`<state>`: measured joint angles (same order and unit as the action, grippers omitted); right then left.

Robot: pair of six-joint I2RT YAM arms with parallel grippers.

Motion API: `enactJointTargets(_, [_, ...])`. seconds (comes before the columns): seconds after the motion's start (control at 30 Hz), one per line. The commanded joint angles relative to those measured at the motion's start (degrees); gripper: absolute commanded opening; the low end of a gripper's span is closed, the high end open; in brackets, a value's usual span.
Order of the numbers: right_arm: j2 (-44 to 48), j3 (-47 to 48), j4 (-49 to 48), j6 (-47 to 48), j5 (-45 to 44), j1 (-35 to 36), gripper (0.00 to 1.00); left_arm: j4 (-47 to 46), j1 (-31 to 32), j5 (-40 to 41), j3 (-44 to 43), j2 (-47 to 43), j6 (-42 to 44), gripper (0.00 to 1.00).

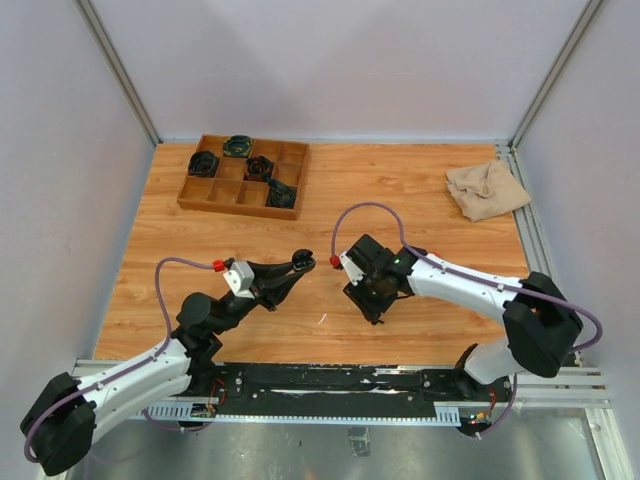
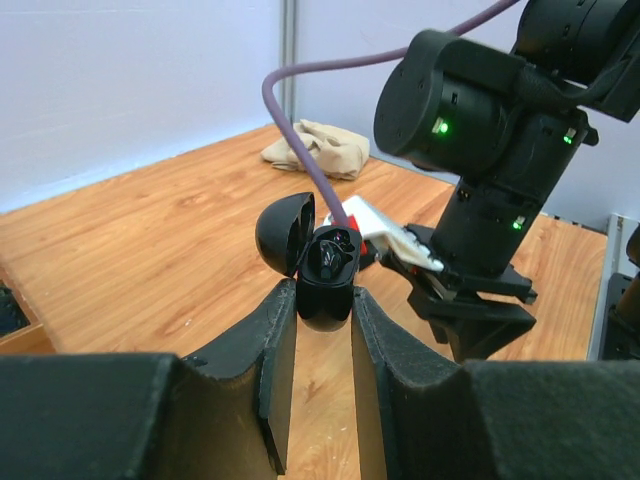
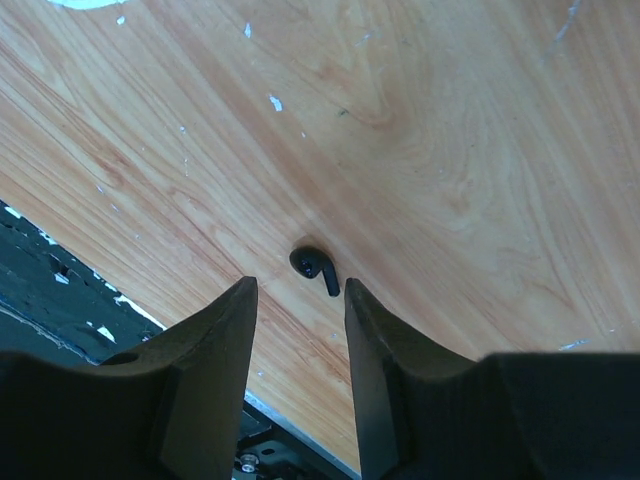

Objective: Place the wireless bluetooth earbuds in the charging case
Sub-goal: Pick up the earbud from the center of the board.

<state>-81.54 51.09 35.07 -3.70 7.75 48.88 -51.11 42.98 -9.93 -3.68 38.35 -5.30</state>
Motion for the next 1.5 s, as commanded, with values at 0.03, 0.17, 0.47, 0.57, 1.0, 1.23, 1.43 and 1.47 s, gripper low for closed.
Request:
enactJointTargets(0.03, [-5.1,4.2,6.2,1.0,-3.3,3.3,0.40,-0.3,0.3,3.9,1.3,-2.1,0.9,0.00])
enactJointTargets(0.17, [-8.8,6.4,8.1,0.8,-5.3,4.7,0.39,0.2,0.3,4.3,1.3,-2.9,0.8,0.00])
enactJointTargets(0.47, [-14.2,7.9,8.9,0.6,-8.1,5.8,0.35,1.0,0.3,5.5,1.4,-4.3,1.0,0.00])
enactJointTargets(0.57, [-15.6,8.3,9.0,0.7,-8.8,6.1,0.35,1.0,0.3,5.2,1.4,-4.1,1.0,0.00])
enactJointTargets(1.0, [-17.3,8.3,8.9,0.2,-11.9,6.6,0.26,1.3,0.3,4.3,1.0,-4.0,0.7,0.00])
enactJointTargets(1.23, [-11.6,8.0,6.8,-0.7,-12.9,6.7,0.20,1.6,0.3,4.4,1.3,-5.5,0.8,0.00])
enactJointTargets(1.43, [-6.0,9.1,4.7,-0.8,-14.1,7.3,0.16,1.8,0.3,4.5,1.4,-6.5,0.6,0.00])
enactJointTargets(1.47, [-4.8,9.1,3.9,-0.9,-14.3,7.4,0.16,1.8,0.3,4.5,1.4,-6.6,0.6,0.00])
